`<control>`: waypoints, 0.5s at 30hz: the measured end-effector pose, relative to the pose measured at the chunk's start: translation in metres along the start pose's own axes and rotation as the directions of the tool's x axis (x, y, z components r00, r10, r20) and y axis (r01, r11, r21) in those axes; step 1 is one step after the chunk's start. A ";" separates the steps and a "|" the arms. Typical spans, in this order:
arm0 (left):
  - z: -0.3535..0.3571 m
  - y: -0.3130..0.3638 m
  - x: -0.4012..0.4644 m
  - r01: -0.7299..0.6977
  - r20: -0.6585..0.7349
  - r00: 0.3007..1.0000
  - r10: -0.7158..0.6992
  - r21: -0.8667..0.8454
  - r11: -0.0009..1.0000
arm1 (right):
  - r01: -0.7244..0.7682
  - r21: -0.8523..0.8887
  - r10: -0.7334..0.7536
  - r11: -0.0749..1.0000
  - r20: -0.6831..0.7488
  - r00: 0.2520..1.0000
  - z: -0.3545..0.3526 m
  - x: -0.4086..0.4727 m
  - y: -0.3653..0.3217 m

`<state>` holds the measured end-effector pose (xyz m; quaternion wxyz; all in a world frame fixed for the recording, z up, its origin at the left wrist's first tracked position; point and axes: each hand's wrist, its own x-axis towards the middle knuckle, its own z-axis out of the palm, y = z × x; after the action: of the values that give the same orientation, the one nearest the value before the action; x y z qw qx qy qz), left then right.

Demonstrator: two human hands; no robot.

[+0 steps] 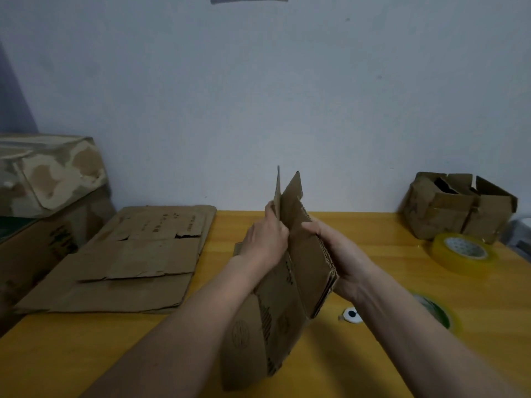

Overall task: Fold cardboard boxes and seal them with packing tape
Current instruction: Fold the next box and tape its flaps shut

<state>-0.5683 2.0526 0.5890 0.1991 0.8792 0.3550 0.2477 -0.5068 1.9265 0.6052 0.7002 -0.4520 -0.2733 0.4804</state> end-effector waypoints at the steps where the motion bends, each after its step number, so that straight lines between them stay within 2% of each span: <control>1: 0.000 -0.001 0.005 0.030 0.003 1.000 -0.030 0.009 1.000 | -0.001 -0.022 0.001 1.000 -0.014 1.000 0.000 0.002 0.000; 4: -0.003 -0.007 0.013 0.135 -0.082 0.987 -0.141 -0.073 0.988 | -0.025 -0.138 0.010 0.990 -0.111 0.994 -0.003 0.006 -0.001; 7: -0.009 -0.011 0.018 0.206 -0.189 0.950 -0.249 -0.222 0.953 | -0.126 -0.294 0.078 0.947 -0.170 0.982 -0.006 0.007 -0.003; 11: -0.024 -0.011 0.021 0.227 -0.297 0.900 -0.320 -0.310 0.923 | -0.116 -0.350 0.056 0.930 -0.175 0.983 -0.010 0.005 -0.013; 15: -0.040 -0.012 0.026 0.244 -0.331 0.846 -0.418 -0.458 0.855 | -0.124 -0.383 0.065 0.915 -0.166 0.984 -0.008 -0.001 -0.033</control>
<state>-0.5813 2.0870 0.6223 0.3334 0.6694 0.4805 0.4581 -0.4861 1.9181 0.6315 0.5901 -0.6302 -0.2883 0.4142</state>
